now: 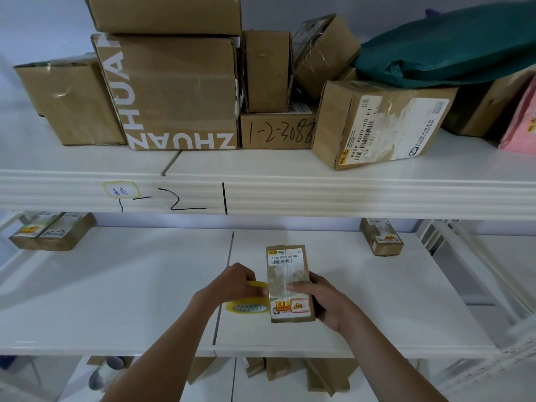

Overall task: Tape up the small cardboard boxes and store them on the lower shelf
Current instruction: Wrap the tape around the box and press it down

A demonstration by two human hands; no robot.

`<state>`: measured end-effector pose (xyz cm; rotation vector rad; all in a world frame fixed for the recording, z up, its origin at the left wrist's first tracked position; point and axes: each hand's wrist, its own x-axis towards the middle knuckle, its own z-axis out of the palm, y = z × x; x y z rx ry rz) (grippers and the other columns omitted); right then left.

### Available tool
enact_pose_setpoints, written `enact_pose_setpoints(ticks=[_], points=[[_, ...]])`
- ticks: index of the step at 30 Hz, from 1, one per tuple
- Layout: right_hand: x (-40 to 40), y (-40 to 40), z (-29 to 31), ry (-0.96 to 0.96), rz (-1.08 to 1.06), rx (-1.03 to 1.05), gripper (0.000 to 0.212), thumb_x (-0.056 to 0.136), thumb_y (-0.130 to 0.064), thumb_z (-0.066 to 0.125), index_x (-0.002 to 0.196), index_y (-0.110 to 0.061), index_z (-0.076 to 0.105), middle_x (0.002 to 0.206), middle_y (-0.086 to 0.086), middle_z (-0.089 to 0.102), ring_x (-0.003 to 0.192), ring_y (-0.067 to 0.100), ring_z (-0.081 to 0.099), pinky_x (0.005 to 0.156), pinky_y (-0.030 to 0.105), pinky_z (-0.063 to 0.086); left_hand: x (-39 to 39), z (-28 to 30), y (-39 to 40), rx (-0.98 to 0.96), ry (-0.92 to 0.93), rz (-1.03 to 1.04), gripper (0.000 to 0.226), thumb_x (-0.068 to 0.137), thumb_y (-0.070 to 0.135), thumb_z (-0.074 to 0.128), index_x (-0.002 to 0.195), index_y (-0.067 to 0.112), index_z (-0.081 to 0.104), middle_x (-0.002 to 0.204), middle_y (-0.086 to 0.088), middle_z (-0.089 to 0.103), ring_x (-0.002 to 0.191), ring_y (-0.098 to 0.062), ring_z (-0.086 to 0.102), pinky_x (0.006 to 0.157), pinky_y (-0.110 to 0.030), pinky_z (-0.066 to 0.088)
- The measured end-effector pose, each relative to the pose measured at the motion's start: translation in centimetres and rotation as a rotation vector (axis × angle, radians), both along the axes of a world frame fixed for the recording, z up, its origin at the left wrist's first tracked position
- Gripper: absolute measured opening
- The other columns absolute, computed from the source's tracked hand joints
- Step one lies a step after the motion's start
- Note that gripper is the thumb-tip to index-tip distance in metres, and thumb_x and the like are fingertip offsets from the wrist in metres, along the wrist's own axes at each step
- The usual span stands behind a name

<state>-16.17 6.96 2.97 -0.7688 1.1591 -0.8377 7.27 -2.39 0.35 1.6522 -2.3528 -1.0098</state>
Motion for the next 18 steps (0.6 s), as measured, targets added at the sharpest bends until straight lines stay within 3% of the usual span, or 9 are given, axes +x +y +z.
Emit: enact_pose_setpoints(ticks=[6, 9, 14, 16, 18], points=[[0.0, 0.0, -0.2, -0.159, 0.056, 0.076, 0.052, 0.084, -0.020, 0.078, 0.133, -0.014, 0.060, 0.125, 0.019, 0.070, 0.113, 0.037, 0.069, 0.081, 0.045, 0.061, 0.1, -0.1, 0.7, 0.124, 0.181, -0.018, 0.021, 0.081, 0.044, 0.079, 0.076, 0.027, 0.069, 0.083, 0.007, 0.073, 0.082, -0.012, 0.073, 0.080, -0.031, 0.061], [-0.1, -0.1, -0.4, -0.215, 0.024, 0.114, 0.049, 0.090, -0.024, 0.074, 0.135, -0.012, 0.060, 0.128, 0.020, 0.068, 0.116, 0.037, 0.067, 0.088, 0.048, 0.059, -0.3, 0.2, 0.6, 0.089, 0.209, 0.020, 0.029, 0.080, 0.048, 0.080, 0.070, 0.024, 0.066, 0.073, 0.008, 0.069, 0.074, -0.010, 0.070, 0.071, -0.026, 0.059], [0.2, -0.4, -0.8, -0.097, -0.025, 0.059, 0.061, 0.083, -0.027, 0.077, 0.137, -0.010, 0.055, 0.125, 0.015, 0.070, 0.115, 0.033, 0.068, 0.101, 0.049, 0.053, -0.2, 0.5, -0.3, -0.013, 0.121, 0.024, 0.031, 0.080, 0.050, 0.079, 0.067, 0.028, 0.062, 0.072, 0.010, 0.065, 0.067, -0.007, 0.065, 0.060, -0.017, 0.050], [0.3, -0.3, -1.1, -0.081, -0.093, 0.063, 0.068, 0.079, -0.025, 0.080, 0.138, -0.008, 0.050, 0.123, 0.016, 0.071, 0.114, 0.033, 0.069, 0.105, 0.052, 0.050, 0.0, 0.4, -0.5, -0.005, 0.116, 0.041, 0.030, 0.080, 0.050, 0.078, 0.067, 0.028, 0.063, 0.072, 0.010, 0.065, 0.070, -0.011, 0.067, 0.061, -0.019, 0.051], [0.4, -0.3, -1.5, -0.070, -0.146, 0.071, 0.070, 0.076, -0.022, 0.082, 0.136, -0.008, 0.049, 0.121, 0.015, 0.072, 0.112, 0.033, 0.070, 0.104, 0.053, 0.051, 0.1, 0.6, -0.7, 0.013, 0.116, 0.052, 0.039, 0.067, 0.064, 0.078, 0.067, 0.028, 0.064, 0.073, 0.010, 0.066, 0.071, -0.010, 0.067, 0.063, -0.021, 0.052]])
